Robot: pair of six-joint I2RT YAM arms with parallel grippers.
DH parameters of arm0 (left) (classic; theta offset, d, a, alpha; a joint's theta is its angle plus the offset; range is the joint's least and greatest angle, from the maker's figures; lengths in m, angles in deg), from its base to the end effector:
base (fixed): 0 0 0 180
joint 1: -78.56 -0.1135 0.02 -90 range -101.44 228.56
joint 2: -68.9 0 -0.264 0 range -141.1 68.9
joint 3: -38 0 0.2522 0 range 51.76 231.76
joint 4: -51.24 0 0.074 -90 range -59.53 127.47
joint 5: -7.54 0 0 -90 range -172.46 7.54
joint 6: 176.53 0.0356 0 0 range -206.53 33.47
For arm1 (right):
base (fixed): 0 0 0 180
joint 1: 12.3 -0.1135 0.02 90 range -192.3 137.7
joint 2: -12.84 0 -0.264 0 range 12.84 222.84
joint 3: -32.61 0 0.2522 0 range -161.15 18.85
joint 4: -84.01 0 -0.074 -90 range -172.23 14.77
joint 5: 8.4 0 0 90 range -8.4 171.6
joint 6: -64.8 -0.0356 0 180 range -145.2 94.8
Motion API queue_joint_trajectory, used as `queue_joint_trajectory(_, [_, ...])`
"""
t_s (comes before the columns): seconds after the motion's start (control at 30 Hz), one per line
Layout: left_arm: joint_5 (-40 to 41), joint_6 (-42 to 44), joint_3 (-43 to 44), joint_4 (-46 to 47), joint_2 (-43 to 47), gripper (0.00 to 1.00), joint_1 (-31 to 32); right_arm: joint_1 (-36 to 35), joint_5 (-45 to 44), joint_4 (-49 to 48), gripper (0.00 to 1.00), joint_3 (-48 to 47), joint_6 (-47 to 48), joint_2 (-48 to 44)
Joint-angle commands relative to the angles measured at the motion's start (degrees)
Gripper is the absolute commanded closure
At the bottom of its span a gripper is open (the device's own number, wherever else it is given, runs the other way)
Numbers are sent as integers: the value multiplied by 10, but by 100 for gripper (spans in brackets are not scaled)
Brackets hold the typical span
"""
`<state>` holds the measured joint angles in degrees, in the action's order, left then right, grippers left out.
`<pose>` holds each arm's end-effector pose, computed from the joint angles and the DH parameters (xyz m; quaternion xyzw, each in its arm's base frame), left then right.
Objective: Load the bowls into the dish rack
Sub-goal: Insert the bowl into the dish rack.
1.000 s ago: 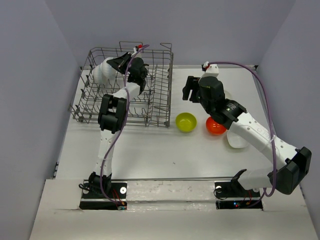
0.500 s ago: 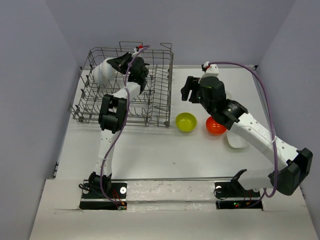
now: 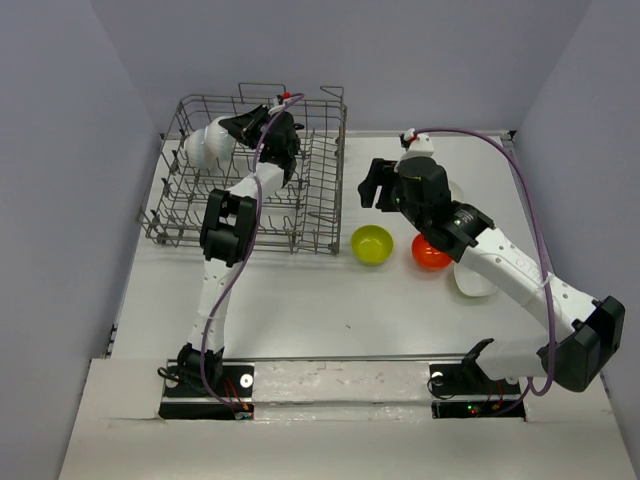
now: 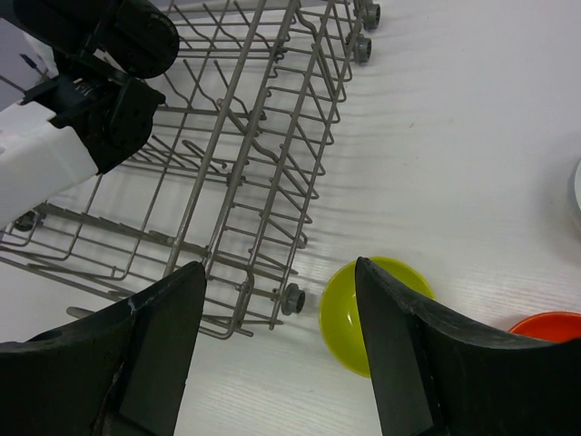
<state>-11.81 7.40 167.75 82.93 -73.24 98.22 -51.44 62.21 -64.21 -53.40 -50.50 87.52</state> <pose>0.5346 -0.1553 0.2498 0.1367 0.6531 0.6684 0.3286 0.2389 0.1791 0.3801 -0.0022 0.8153 0.1827 0.5494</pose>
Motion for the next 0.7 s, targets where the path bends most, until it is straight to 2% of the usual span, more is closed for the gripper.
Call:
queue_joint_trajectory(0.0, [2,-13,35,-7,4,100,4,-7,8,-14,28,-3,-3,-23])
queue_joint_trajectory(0.3, [0,-33,45,-49,-1,100,2,-7,12,-10,28,-3,-5,-25])
queue_joint_trajectory(0.47, [10,-75,75,-107,-9,100,2,-7,22,-5,28,3,-9,-35])
queue_joint_trajectory(0.67, [17,-100,85,-125,4,100,9,-7,38,2,28,-3,-11,-40])
